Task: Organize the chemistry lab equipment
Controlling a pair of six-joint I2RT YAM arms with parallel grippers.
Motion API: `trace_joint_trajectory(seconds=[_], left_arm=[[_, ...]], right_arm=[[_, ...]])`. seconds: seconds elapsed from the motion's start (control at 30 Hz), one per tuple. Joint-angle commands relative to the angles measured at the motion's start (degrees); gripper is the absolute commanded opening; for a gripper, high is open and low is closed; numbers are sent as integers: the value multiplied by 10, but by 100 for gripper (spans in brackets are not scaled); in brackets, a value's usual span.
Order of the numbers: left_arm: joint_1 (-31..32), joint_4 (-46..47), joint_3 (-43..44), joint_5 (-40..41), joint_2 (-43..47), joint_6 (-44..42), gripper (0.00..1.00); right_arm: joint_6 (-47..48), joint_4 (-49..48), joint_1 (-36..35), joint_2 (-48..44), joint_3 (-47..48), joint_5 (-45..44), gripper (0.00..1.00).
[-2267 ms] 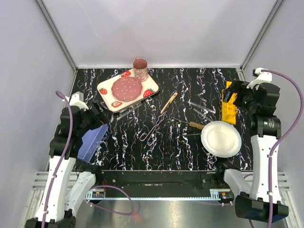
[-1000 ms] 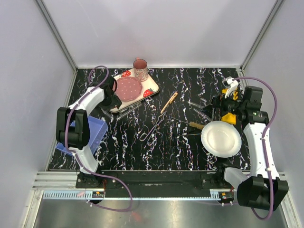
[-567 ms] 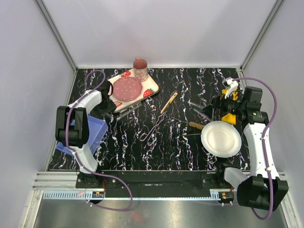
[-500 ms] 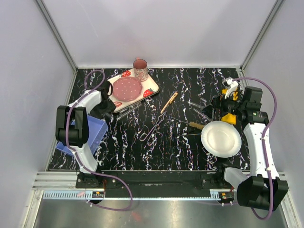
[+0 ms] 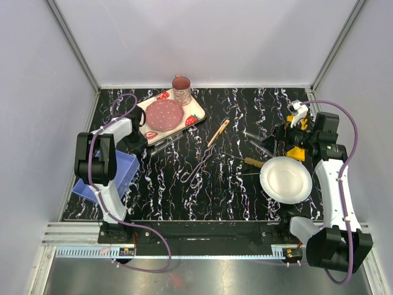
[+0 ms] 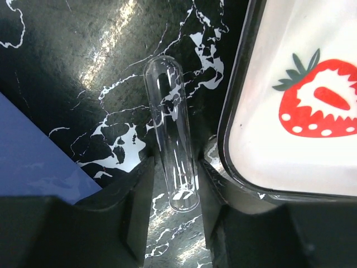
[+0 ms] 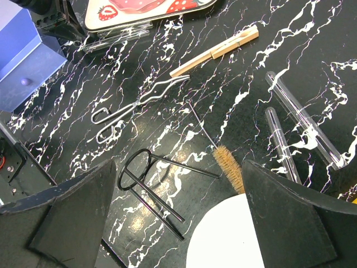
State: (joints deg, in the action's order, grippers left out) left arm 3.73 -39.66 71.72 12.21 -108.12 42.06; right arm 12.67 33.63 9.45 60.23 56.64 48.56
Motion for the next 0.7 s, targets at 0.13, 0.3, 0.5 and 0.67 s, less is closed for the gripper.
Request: trace_joint_trajectory(seconds=[0.13, 0.3, 0.5, 0.67], left_arm=[[-3, 26, -15, -3, -5, -17, 29], [-3, 35, -29, 0, 17, -29, 16], [-3, 42, -46, 7, 71, -48, 11], [-4, 42, -64, -3, 113, -66, 10]], right_arm=[[-2, -23, 4, -6, 5, 1, 100], [-3, -20, 4, -9, 9, 1, 100], [-4, -18, 4, -12, 12, 3, 100], [-4, -16, 4, -12, 15, 9, 100]])
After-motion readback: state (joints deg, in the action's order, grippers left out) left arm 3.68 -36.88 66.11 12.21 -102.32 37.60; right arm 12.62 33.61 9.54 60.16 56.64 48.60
